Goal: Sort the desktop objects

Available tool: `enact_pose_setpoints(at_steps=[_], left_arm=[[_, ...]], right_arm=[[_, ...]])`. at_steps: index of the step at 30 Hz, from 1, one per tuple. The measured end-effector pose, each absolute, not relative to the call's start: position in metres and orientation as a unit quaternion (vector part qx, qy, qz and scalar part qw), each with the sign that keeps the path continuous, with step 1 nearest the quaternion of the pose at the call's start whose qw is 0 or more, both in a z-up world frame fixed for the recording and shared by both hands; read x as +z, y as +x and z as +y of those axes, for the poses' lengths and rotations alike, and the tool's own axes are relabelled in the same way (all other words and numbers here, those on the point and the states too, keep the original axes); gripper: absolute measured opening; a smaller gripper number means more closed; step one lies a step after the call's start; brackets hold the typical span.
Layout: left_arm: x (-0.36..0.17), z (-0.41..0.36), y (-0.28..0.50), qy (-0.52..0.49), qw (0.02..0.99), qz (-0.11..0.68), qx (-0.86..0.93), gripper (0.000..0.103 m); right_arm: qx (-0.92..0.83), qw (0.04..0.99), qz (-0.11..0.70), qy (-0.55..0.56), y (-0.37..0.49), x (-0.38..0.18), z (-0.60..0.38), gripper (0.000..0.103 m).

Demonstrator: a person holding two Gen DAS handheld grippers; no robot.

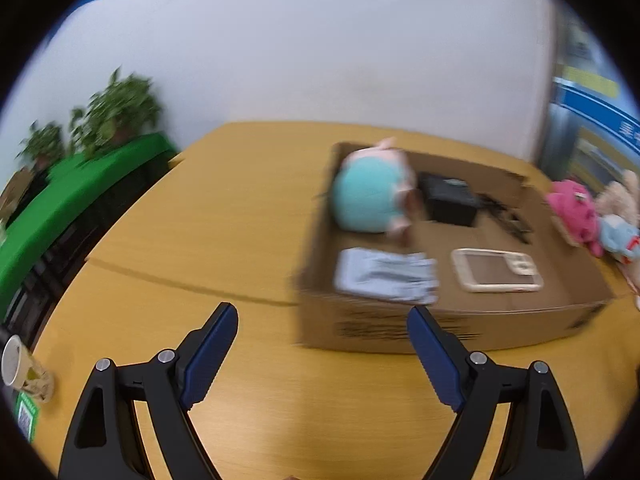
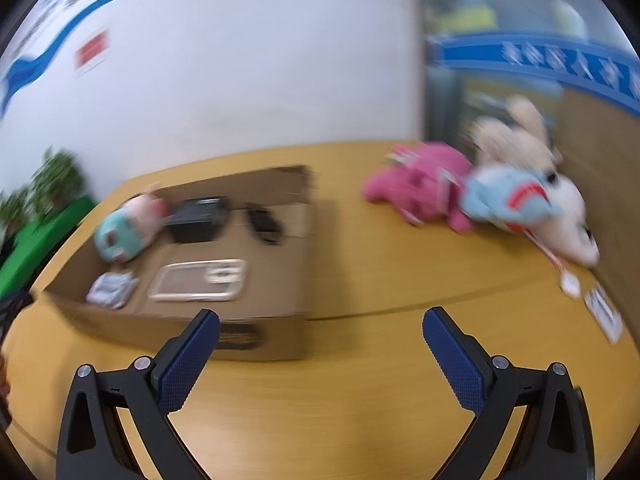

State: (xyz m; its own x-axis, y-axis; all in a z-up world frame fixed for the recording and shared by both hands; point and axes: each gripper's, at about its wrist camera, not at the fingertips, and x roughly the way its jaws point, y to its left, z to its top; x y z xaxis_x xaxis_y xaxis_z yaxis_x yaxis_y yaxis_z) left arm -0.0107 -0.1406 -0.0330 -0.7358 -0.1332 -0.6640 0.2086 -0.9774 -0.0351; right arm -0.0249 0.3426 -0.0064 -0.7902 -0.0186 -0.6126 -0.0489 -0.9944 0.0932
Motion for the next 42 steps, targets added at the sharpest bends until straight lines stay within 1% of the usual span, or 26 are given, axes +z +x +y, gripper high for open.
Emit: enact_pose_setpoints(at_steps=[2, 4, 6, 10, 13, 15, 18, 19, 20, 26, 32, 42], left_arm=[[-0.048, -0.182, -0.012, 0.366, 0.134, 0.080, -0.918, 0.087], [-0.065, -0.225, -0.016, 0.380, 0.185, 0.105, -0.900, 0.088], [-0.080, -0.256, -0.019, 0.393, 0.221, 0.113, -0.885, 0.089], [-0.109, -0.287, -0.035, 0.430, 0.234, 0.115, -0.864, 0.089], [-0.126, -0.290, -0.045, 0.451, 0.231, 0.097, -0.856, 0.090], [-0.128, -0.289, -0.046, 0.441, 0.227, 0.088, -0.864, 0.092], [-0.130, -0.291, -0.052, 0.434, 0.221, 0.113, -0.866, 0.092], [-0.131, -0.292, -0.051, 0.430, 0.223, 0.116, -0.867, 0.099], [-0.132, -0.293, -0.053, 0.435, 0.227, 0.115, -0.864, 0.103], [-0.132, -0.301, -0.050, 0.436, 0.222, 0.117, -0.864, 0.103], [-0.134, -0.308, -0.048, 0.440, 0.194, 0.104, -0.871, 0.103], [-0.132, -0.306, -0.049, 0.441, 0.195, 0.103, -0.870, 0.103]], right_arm=[[0.931, 0.078, 0.082, -0.346, -0.043, -0.026, 0.392, 0.103], [0.920, 0.124, 0.098, -0.360, -0.058, -0.045, 0.428, 0.103], [0.908, 0.145, 0.111, -0.377, -0.072, -0.063, 0.455, 0.103], [0.886, 0.181, 0.110, -0.412, -0.097, -0.096, 0.485, 0.103], [0.879, 0.185, 0.112, -0.424, -0.110, -0.110, 0.490, 0.103], [0.875, 0.192, 0.116, -0.429, -0.114, -0.116, 0.490, 0.103], [0.863, 0.210, 0.129, -0.441, -0.117, -0.123, 0.495, 0.103], [0.863, 0.213, 0.128, -0.440, -0.117, -0.123, 0.495, 0.103], [0.862, 0.217, 0.125, -0.441, -0.117, -0.123, 0.496, 0.103], [0.861, 0.223, 0.118, -0.442, -0.112, -0.122, 0.493, 0.103], [0.861, 0.222, 0.117, -0.442, -0.114, -0.123, 0.492, 0.103], [0.861, 0.222, 0.117, -0.442, -0.115, -0.123, 0.490, 0.103]])
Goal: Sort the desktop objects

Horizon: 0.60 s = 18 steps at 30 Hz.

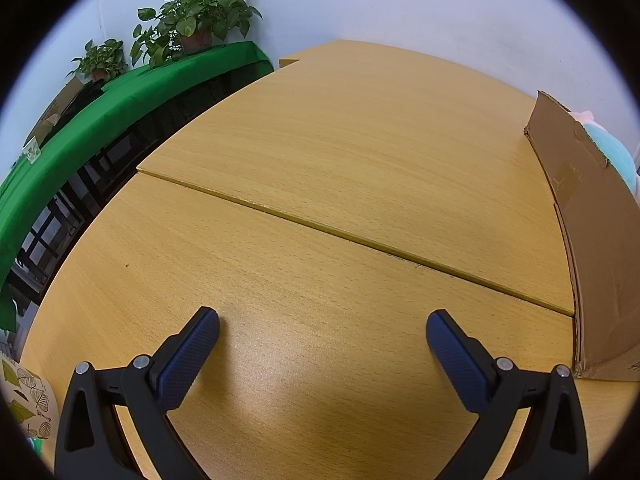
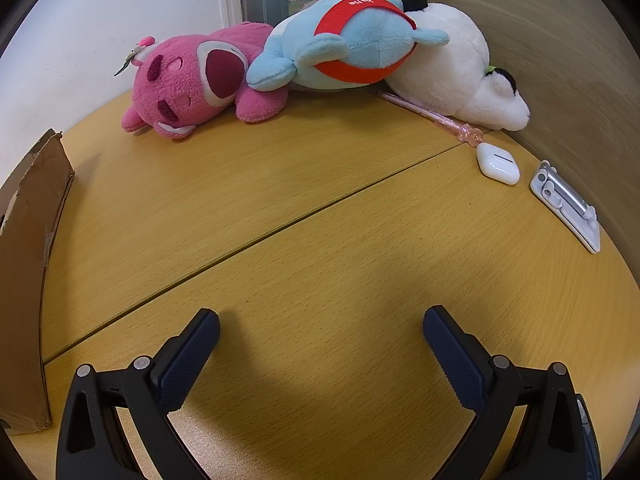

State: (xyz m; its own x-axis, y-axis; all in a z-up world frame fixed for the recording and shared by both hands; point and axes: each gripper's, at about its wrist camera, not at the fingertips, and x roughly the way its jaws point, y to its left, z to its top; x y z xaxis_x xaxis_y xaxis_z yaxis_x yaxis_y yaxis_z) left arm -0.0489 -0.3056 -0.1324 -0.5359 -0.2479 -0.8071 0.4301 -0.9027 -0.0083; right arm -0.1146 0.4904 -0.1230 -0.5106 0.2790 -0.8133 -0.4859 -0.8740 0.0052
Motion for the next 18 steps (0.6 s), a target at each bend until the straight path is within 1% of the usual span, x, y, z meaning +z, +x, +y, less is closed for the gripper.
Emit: enact_pose_setpoints(at_steps=[18], left_arm=[[-0.1310, -0.3061, -0.0489, 0.441, 0.195, 0.104, -0.870, 0.103]], right_arm=[[0.861, 0.223, 0.117, -0.442, -0.1150, -0.1236, 0.4887, 0.103]])
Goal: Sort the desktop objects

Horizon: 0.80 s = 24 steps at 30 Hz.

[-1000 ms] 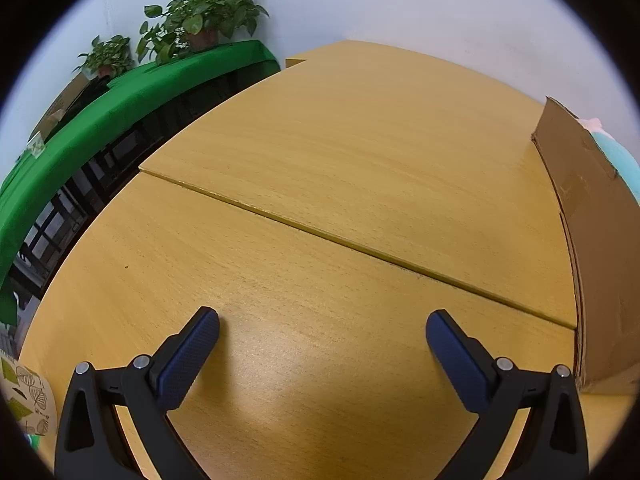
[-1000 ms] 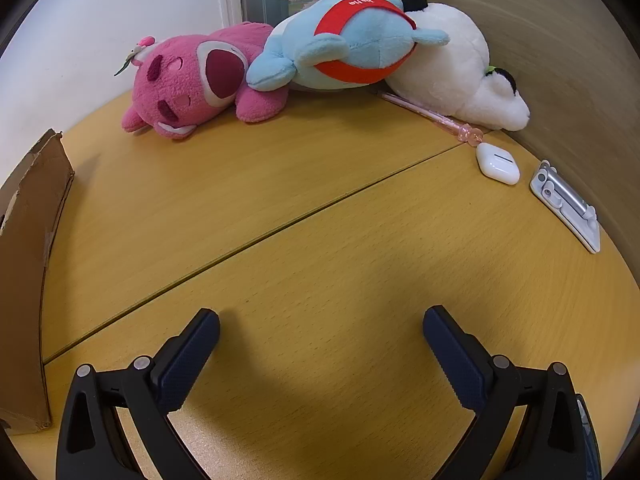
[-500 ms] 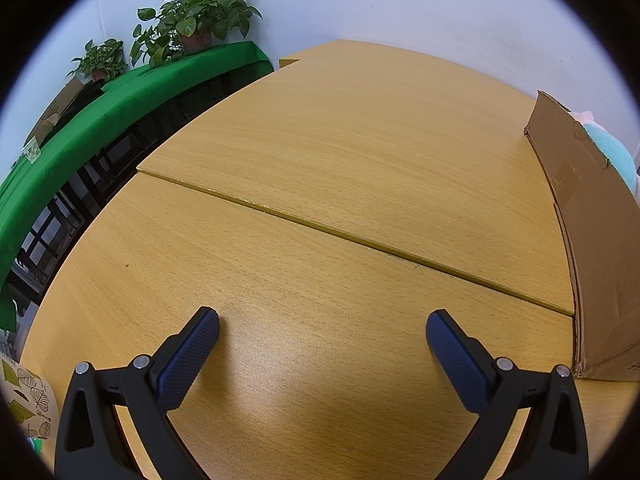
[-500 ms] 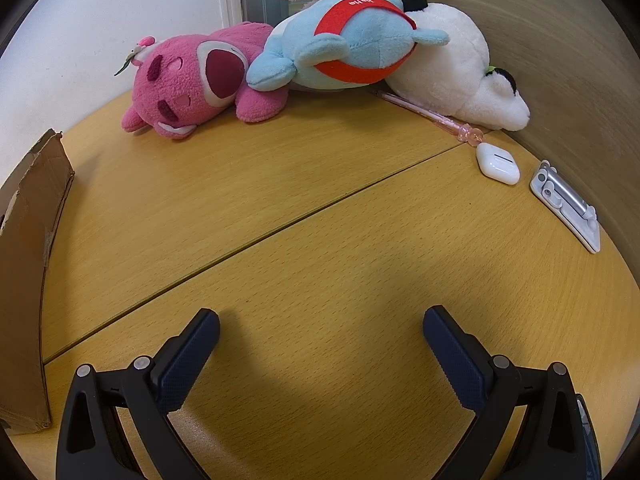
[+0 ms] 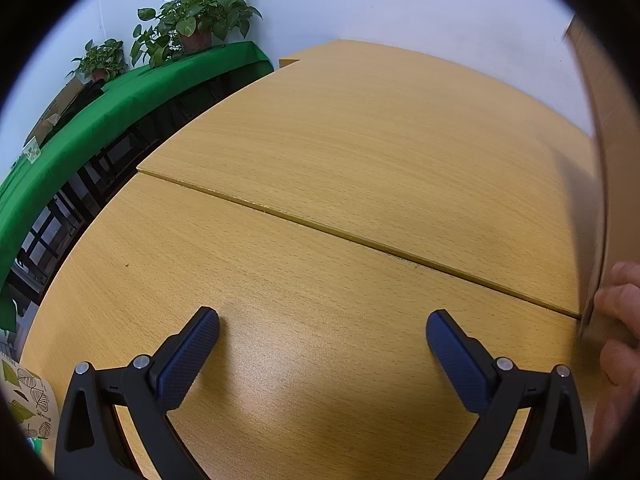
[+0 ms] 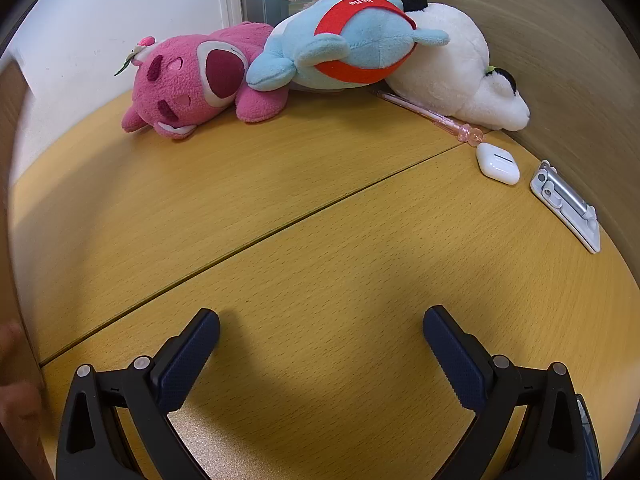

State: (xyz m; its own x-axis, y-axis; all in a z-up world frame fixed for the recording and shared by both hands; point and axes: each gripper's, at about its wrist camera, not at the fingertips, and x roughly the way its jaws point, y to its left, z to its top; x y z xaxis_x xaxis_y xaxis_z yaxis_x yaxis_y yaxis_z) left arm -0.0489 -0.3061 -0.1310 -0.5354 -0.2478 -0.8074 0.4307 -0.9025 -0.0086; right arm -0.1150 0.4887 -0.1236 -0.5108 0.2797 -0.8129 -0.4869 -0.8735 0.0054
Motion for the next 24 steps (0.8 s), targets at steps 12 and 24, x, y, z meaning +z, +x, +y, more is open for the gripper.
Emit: enact_pose_setpoints(at_steps=[12, 24], left_arm=[[-0.1306, -0.3064, -0.0488, 0.441, 0.195, 0.104, -0.870, 0.103], [-0.1308, -0.3062, -0.0488, 0.441, 0.195, 0.104, -0.870, 0.103]], right_arm=[[0.861, 0.223, 0.118, -0.442, -0.1149, -0.1235, 0.4885, 0.103], [0.861, 0.223, 0.118, -0.441, -0.1148, -0.1233, 0.4878, 0.103]])
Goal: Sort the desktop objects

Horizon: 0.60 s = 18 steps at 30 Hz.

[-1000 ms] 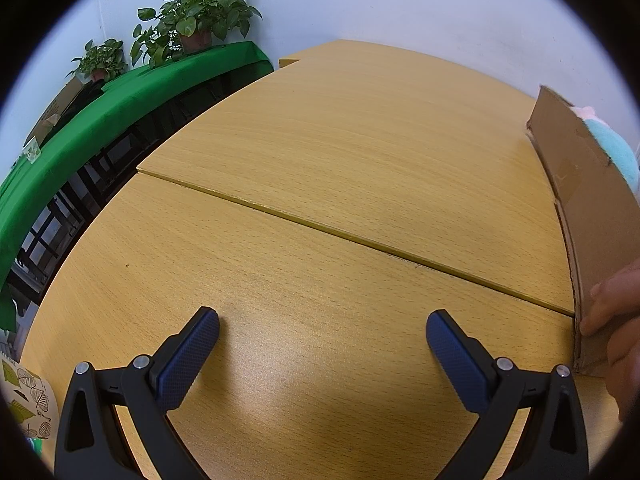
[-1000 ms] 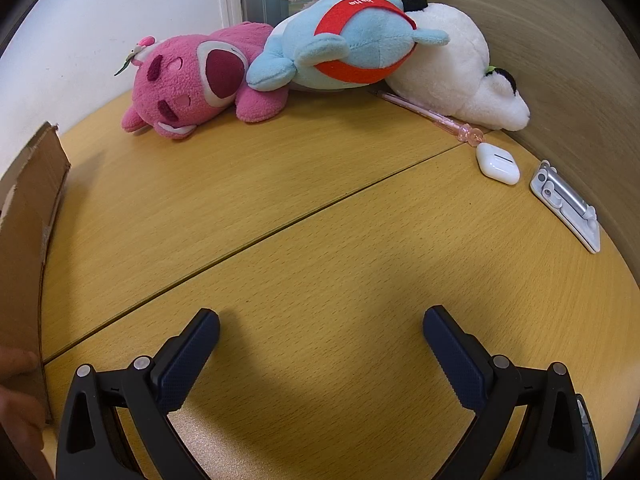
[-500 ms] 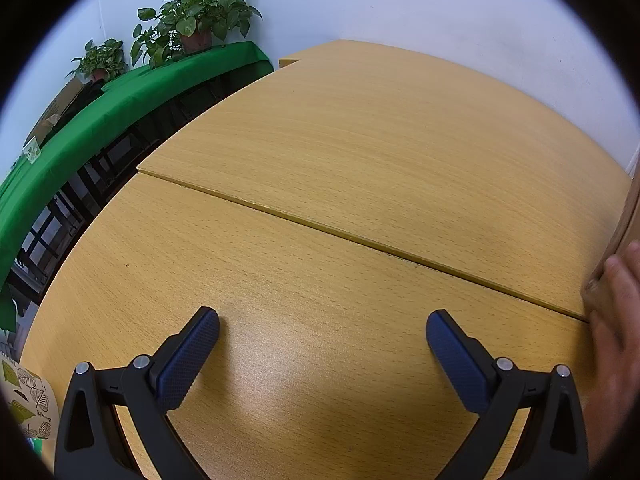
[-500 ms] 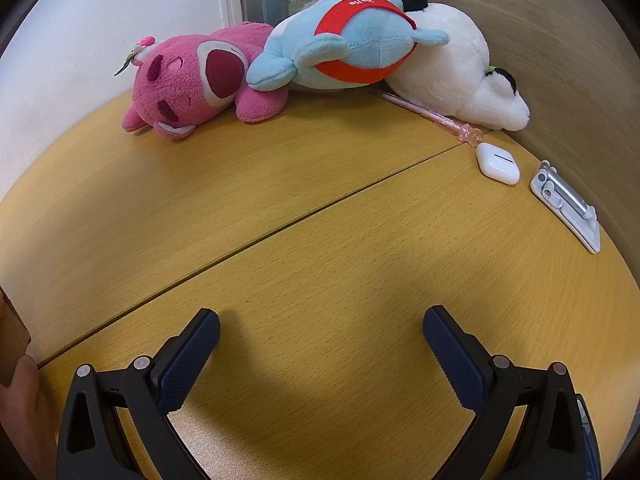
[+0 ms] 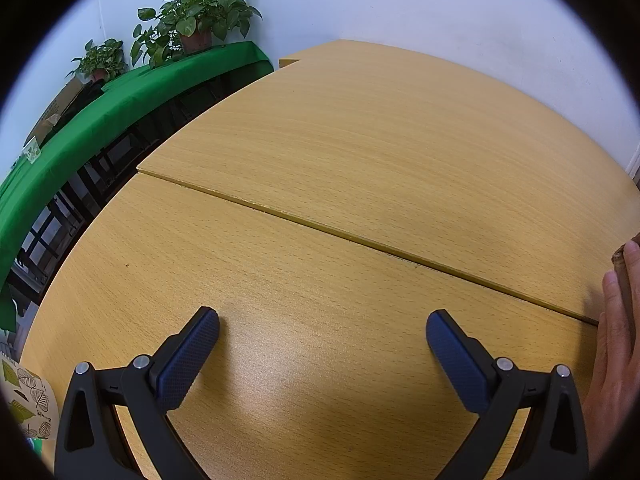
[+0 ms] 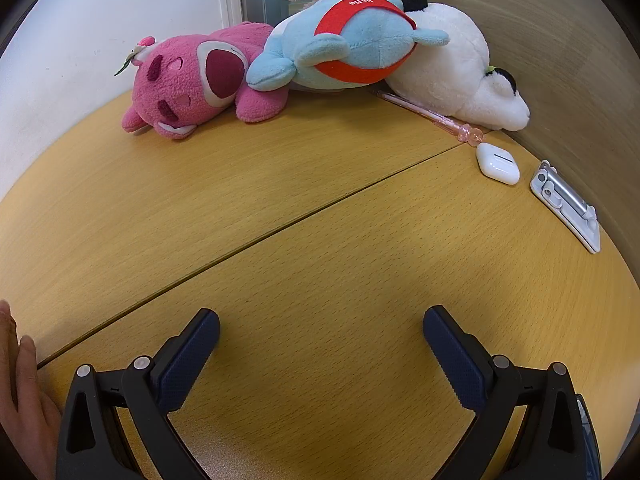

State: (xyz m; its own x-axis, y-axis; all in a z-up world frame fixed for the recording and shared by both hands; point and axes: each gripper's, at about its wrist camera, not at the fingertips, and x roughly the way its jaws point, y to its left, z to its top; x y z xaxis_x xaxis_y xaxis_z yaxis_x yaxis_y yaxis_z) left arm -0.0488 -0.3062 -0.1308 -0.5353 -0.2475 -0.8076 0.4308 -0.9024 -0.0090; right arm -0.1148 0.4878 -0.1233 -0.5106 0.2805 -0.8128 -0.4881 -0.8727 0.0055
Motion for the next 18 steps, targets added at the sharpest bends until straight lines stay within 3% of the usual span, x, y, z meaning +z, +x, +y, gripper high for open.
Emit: enact_pose_setpoints(at_steps=[18], left_arm=[[-0.1305, -0.3062, -0.0487, 0.441, 0.195, 0.104, -0.870, 0.103]], right_arm=[[0.861, 0.223, 0.118, -0.441, -0.1146, -0.1226, 0.4860, 0.103]])
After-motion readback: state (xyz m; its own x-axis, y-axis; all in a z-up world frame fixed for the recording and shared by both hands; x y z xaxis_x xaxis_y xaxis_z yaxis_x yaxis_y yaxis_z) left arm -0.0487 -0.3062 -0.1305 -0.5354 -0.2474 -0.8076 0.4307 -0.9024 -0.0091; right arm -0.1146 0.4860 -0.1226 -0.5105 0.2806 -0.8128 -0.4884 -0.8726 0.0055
